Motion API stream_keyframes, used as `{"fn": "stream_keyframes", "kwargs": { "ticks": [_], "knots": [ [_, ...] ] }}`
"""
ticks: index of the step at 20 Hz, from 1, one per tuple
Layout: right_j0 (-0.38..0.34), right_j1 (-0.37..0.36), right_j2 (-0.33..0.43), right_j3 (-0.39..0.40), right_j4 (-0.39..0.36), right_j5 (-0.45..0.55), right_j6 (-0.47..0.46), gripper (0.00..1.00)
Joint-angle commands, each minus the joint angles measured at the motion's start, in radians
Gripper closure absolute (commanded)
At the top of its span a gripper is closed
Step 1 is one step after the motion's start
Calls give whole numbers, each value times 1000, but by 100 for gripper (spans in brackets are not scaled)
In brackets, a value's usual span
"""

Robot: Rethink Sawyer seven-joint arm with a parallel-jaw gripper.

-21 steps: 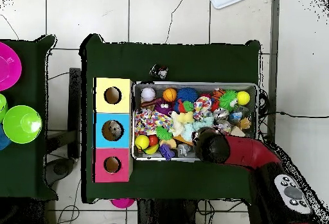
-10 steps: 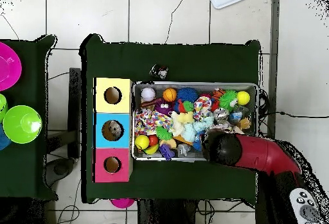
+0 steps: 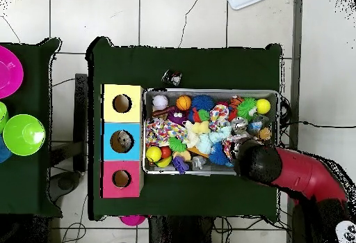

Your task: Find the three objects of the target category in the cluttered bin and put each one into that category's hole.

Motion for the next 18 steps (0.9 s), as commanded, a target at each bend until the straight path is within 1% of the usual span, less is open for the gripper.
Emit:
{"fn": "stream_keyframes", "kwargs": {
  "ticks": [1,4,7,18],
  "knots": [
    [-32,56,-6,-63,51,72,145,0],
    [-46,99,-10,-115,45,50,141,0],
    [-65,132,-3,-144,45,28,133,0],
    [-134,191,58,-182,56,-23,91,0]
  ]
}}
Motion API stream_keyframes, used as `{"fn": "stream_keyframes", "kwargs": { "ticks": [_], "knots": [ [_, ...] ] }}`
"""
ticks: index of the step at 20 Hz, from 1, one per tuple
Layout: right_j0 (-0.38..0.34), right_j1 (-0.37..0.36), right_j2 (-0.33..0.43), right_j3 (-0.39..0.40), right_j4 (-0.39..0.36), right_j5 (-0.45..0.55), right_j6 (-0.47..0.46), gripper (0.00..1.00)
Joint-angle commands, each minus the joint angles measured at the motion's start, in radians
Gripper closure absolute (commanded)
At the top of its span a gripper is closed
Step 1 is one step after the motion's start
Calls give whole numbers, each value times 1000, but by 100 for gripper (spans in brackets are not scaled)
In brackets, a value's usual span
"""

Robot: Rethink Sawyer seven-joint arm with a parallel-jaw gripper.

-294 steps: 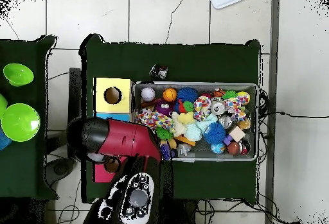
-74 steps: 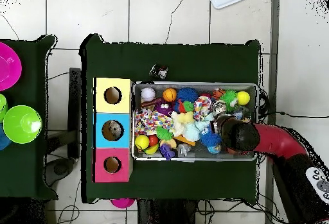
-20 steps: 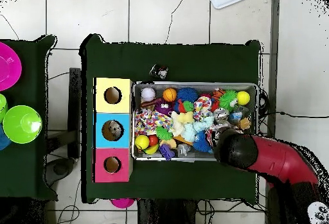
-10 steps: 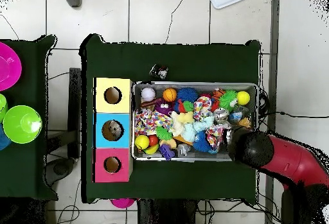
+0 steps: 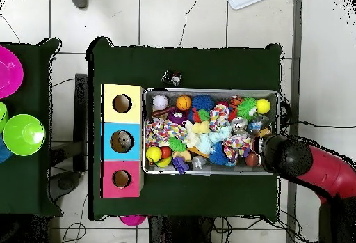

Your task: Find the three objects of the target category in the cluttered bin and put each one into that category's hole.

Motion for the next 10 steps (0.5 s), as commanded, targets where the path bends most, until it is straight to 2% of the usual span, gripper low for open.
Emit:
{"fn": "stream_keyframes", "kwargs": {
  "ticks": [1,10],
  "knots": [
    [-40,77,74,-52,37,-30,92,0],
    [-81,107,115,-50,34,-82,75,0]
  ]
}}
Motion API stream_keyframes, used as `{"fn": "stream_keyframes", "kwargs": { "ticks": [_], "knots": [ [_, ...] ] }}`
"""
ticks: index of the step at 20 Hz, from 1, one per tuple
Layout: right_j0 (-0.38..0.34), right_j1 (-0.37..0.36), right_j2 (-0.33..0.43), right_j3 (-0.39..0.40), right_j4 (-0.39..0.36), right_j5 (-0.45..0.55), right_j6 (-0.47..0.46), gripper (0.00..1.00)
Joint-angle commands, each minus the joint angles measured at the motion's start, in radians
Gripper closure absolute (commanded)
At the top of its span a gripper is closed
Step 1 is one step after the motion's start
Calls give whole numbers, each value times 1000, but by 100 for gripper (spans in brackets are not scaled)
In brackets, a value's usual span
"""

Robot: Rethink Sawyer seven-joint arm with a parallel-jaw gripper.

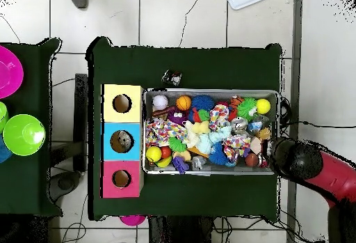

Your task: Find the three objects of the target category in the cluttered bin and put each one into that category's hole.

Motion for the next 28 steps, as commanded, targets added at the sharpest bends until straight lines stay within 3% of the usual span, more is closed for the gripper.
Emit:
{"fn": "stream_keyframes", "kwargs": {
  "ticks": [1,9,28],
  "knots": [
    [-30,61,119,-16,29,-80,76,0],
    [-45,125,143,-32,15,-148,83,0],
    [-34,207,177,-126,4,-125,42,0]
  ]
}}
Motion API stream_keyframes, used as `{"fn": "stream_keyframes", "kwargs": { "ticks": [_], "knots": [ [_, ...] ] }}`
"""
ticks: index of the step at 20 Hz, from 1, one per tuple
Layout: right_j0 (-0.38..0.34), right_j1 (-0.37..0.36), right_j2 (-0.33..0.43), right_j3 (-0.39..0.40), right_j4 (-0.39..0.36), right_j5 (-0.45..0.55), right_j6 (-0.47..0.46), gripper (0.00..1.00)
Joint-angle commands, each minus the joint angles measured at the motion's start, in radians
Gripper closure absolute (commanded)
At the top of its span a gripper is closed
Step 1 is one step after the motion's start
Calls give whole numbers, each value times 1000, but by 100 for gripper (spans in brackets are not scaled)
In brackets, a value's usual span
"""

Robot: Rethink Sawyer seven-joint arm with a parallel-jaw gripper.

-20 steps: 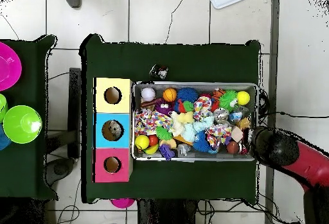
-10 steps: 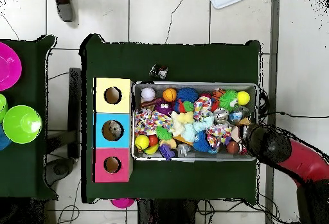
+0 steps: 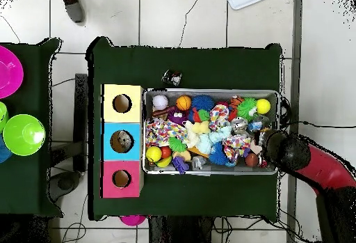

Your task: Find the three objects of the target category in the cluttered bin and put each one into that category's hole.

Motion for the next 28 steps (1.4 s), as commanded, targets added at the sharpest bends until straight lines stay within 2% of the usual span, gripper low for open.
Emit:
{"fn": "stream_keyframes", "kwargs": {
  "ticks": [1,8,18,28],
  "knots": [
    [2,72,111,-79,5,0,37,0],
    [-13,109,135,-125,1,12,14,0],
    [-22,132,148,-133,-13,-12,21,0],
    [-34,189,150,-144,-26,-44,30,0]
  ]
}}
